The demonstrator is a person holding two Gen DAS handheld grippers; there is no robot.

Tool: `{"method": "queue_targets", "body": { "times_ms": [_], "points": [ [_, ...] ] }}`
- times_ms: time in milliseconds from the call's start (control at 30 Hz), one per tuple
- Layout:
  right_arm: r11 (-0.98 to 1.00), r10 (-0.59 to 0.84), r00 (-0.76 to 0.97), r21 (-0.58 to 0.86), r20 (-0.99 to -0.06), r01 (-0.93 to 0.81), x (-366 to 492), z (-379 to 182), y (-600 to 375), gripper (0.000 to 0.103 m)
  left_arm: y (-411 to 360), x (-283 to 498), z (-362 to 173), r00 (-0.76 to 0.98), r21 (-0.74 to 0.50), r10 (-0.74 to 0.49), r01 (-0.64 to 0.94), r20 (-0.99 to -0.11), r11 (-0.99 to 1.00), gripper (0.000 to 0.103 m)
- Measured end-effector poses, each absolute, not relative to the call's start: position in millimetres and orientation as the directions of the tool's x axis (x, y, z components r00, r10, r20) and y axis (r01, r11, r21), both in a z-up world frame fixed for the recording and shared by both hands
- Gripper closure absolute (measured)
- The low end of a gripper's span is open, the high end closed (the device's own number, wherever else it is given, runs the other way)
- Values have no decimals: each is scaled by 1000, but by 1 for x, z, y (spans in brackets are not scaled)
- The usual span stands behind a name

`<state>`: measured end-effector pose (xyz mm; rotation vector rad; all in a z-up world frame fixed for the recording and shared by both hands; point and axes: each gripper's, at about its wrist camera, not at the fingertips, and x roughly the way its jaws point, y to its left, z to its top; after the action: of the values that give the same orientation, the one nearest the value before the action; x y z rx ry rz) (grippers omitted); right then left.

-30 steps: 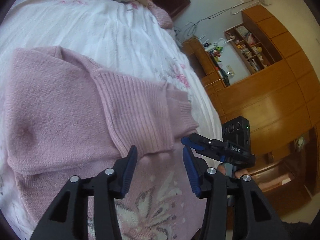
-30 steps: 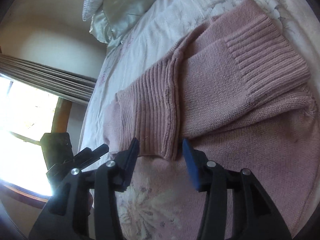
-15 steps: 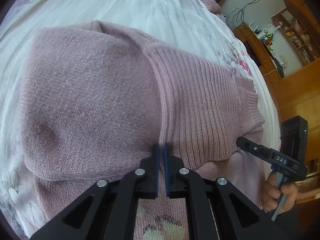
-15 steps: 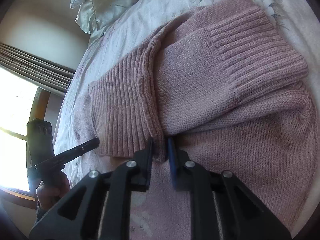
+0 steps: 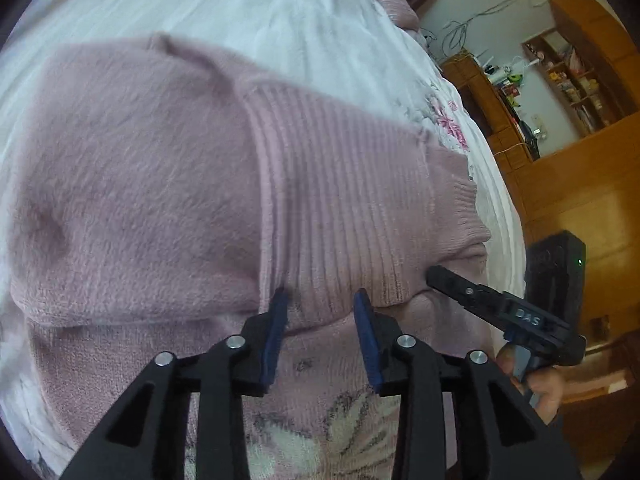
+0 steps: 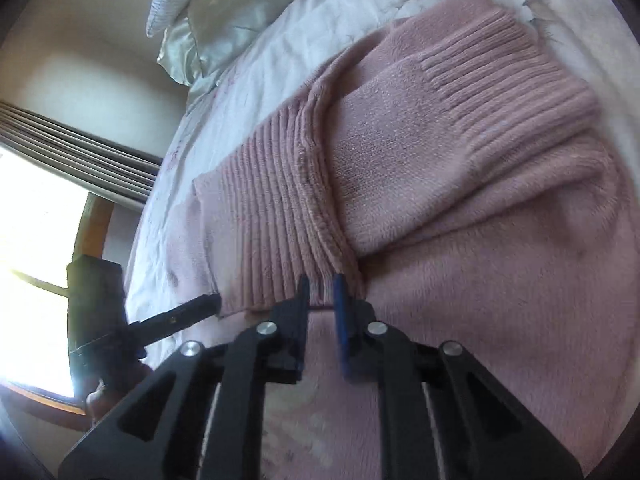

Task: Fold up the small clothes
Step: 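Grasp the sweater hem with both grippers and lift it toward the collar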

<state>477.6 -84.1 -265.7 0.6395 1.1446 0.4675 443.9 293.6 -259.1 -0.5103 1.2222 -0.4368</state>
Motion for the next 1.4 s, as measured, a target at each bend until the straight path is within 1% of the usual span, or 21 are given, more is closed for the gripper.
{"method": "queue_targets", "body": {
  "times_ms": [33,67,100,133,200,267,333,400,500,600,733,833,1000,1167,1233,1333,1400],
  "points": [
    [721,653,368,692,-662,-34,464,-255,-94,72,303,433,-252,307,-602,-582,34,-753,798,54],
    [701,672,381,711,-635,-53,449,-245,-104,69,315,418,-243,341,-620,-592,32,-731,784,34],
    [683,689,390,727,-611,-69,429,-236,-117,67,328,400,-235,379,-645,-607,35,-699,764,31],
    [676,694,400,733,-598,-76,411,-229,-131,62,342,381,-229,403,-662,-616,31,-677,749,29],
    [669,693,425,739,-582,-78,362,-224,-159,56,371,331,-224,442,-681,-611,1,-656,732,28],
    [673,679,440,738,-588,-53,312,-229,-178,48,395,279,-225,473,-691,-602,-23,-644,722,25],
    [680,660,444,733,-606,-8,260,-242,-199,47,415,227,-234,481,-680,-577,-57,-660,731,25],
    [673,653,434,738,-621,43,211,-260,-216,47,430,181,-248,467,-689,-580,-93,-668,719,25],
    [697,628,410,713,-661,81,164,-279,-228,47,443,129,-265,446,-666,-561,-116,-698,737,25],
    [682,640,393,724,-660,105,141,-290,-237,47,439,104,-274,430,-701,-607,-91,-668,707,25],
    [647,675,376,754,-635,112,136,-297,-240,47,436,104,-287,412,-728,-637,-103,-651,678,25],
    [679,662,357,729,-659,87,141,-297,-234,46,435,112,-301,382,-716,-633,-123,-673,687,24],
    [720,632,331,689,-701,85,160,-306,-226,46,418,125,-318,297,-673,-624,-102,-723,732,24],
    [737,619,304,670,-724,95,169,-321,-225,46,401,131,-321,258,-696,-661,-66,-704,715,24],
    [742,619,293,665,-729,87,172,-326,-224,45,396,132,-324,242,-685,-656,-59,-715,726,25],
    [741,628,279,668,-726,70,177,-328,-221,44,399,133,-332,254,-707,-668,-102,-699,700,28],
    [734,642,272,677,-717,52,178,-327,-220,42,402,131,-333,259,-719,-677,-120,-689,685,41]
  ]
}}
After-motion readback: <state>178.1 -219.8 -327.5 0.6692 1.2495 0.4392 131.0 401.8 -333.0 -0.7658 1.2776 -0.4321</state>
